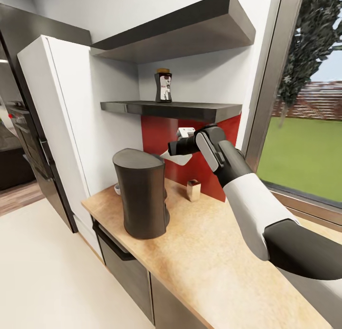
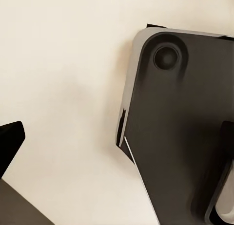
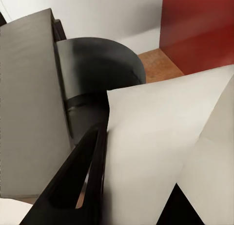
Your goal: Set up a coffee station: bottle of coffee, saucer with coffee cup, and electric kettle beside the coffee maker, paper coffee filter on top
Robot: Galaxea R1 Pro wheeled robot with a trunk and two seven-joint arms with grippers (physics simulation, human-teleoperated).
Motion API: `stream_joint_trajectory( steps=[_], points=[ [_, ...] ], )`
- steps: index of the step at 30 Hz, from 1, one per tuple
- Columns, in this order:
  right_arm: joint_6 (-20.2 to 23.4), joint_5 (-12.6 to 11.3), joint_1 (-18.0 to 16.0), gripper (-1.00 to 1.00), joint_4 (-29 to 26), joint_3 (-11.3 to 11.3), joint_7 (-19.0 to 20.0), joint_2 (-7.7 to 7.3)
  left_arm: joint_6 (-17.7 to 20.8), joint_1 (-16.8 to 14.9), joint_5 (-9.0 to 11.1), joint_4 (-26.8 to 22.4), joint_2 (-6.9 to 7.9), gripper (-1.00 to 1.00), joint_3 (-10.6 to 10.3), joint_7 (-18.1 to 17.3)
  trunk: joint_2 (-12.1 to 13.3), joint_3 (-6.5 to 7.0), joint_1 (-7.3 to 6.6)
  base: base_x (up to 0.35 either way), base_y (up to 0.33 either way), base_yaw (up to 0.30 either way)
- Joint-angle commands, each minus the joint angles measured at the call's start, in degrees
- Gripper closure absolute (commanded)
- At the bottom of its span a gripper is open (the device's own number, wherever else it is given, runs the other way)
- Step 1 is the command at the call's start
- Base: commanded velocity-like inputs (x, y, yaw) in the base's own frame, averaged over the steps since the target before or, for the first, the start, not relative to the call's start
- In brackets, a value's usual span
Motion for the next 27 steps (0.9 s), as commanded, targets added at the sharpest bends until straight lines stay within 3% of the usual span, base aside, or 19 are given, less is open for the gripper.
stream_joint_trajectory(
  steps=[1,27],
  points=[
    [0.2,0.0,0.0,1.0,0.0,0.0,-0.2,0.0,-0.1,0.0,0.3,-0.1,-0.01,-1.0,0.2,0.0,-0.1,-0.06,0.03,0.0,0.0,0.0],
    [0.2,0.3,0.0,1.0,0.4,0.0,-0.3,0.0,-0.1,0.1,0.4,-0.1,0.05,-1.0,0.2,0.0,-0.1,-0.06,0.03,0.014,0.009,0.014]
  ],
)
